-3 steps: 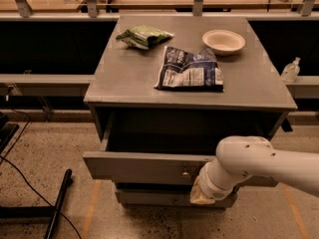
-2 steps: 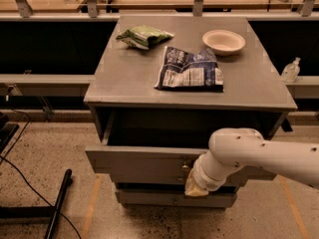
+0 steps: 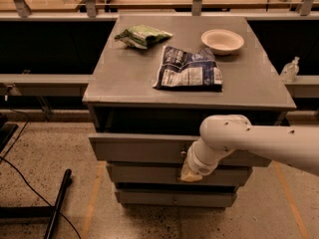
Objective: Close top drawer
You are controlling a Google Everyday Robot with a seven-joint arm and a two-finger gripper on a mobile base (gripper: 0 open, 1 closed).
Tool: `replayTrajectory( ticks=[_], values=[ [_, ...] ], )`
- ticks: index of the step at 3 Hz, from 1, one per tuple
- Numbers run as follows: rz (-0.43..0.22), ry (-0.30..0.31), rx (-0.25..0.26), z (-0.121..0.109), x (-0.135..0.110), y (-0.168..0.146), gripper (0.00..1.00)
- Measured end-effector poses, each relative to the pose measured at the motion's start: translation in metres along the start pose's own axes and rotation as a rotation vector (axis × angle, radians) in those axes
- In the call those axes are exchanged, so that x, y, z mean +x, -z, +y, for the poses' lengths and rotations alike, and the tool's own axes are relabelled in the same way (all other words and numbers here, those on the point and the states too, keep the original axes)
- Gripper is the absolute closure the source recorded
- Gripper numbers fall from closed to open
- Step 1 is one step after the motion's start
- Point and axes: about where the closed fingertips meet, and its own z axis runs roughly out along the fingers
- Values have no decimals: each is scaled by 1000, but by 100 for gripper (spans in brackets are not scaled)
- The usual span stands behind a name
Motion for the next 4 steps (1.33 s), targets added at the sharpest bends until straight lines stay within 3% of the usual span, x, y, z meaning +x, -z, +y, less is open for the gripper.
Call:
replayTrajectory(
  ticks=[4],
  values=[
    [0, -1, 0, 0, 0, -1, 100]
  ],
)
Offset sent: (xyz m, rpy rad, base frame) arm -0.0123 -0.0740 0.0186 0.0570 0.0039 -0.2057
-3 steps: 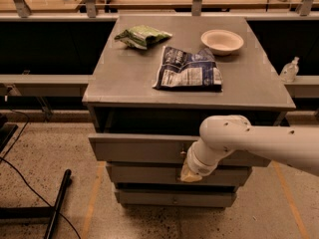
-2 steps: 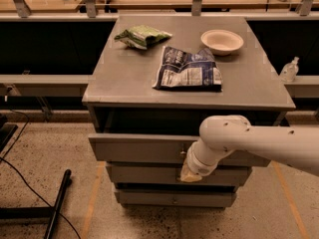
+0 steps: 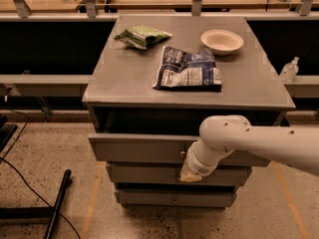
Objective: Close top drawer
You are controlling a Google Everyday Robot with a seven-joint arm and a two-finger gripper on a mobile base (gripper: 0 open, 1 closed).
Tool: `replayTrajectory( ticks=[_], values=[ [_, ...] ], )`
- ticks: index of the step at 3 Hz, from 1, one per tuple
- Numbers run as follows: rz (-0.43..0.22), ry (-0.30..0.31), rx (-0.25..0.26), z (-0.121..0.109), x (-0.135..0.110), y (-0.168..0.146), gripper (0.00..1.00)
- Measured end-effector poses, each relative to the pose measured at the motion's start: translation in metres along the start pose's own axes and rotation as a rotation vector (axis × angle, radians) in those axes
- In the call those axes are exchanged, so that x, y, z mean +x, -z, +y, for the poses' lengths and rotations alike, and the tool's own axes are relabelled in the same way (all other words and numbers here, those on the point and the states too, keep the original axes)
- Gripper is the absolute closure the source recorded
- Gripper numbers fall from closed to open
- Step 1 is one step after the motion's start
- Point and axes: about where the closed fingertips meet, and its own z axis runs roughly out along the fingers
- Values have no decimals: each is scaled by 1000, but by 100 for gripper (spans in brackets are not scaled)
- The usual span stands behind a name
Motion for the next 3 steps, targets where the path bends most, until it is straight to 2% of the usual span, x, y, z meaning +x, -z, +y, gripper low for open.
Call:
replayTrajectory(
  ticks=[3],
  values=[
    [0, 0, 0, 0, 0, 0, 100]
  ],
)
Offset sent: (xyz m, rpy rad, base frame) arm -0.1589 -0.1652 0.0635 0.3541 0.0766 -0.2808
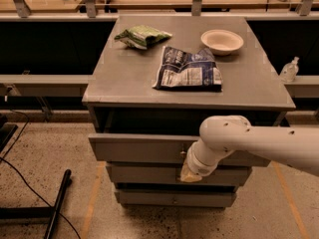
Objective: Close top drawer
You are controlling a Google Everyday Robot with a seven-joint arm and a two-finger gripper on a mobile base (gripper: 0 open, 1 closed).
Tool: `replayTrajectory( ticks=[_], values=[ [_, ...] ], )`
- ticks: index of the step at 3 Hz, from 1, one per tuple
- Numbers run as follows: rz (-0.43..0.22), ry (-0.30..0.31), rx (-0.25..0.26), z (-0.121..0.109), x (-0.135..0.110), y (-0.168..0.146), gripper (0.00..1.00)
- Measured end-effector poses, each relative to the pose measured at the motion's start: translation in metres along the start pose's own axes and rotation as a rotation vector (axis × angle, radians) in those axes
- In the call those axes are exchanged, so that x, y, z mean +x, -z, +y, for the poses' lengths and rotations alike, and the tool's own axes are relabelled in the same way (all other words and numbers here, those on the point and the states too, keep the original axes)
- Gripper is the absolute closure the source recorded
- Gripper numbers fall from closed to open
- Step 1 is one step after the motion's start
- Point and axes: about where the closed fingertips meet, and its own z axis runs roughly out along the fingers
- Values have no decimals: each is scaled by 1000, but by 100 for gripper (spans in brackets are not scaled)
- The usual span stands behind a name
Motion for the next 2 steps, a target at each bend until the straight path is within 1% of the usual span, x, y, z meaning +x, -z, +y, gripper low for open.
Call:
replayTrajectory(
  ticks=[2],
  values=[
    [0, 0, 0, 0, 0, 0, 100]
  ],
)
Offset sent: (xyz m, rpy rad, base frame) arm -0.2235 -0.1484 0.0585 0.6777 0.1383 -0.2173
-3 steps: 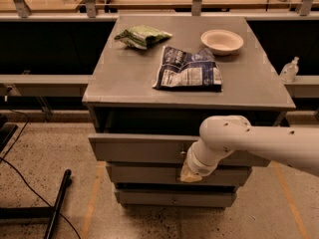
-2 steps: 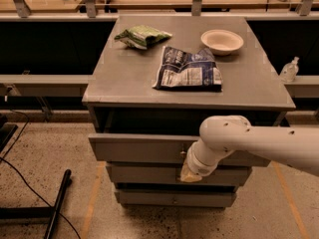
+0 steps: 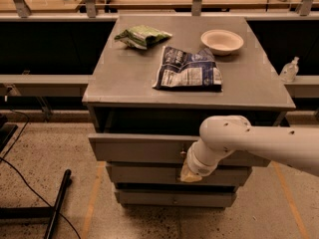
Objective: Close top drawer
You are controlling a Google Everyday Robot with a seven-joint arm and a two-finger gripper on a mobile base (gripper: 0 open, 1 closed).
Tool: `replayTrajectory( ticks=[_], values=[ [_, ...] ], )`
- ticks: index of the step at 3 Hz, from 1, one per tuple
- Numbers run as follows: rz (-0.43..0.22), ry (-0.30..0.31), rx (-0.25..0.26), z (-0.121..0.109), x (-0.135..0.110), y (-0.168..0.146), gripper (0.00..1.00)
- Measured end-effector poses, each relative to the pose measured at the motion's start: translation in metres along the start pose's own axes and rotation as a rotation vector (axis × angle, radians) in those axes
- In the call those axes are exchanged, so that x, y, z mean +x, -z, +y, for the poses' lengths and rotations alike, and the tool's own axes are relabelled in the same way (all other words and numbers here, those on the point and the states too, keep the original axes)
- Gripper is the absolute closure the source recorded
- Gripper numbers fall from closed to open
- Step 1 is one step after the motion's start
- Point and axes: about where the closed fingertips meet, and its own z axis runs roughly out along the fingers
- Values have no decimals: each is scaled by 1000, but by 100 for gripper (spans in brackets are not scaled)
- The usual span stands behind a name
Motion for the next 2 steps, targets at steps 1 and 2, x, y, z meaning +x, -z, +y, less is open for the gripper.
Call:
replayTrajectory(
  ticks=[1, 2],
  values=[
    [0, 0, 0, 0, 0, 0, 86],
    [0, 0, 0, 0, 0, 0, 86]
  ],
)
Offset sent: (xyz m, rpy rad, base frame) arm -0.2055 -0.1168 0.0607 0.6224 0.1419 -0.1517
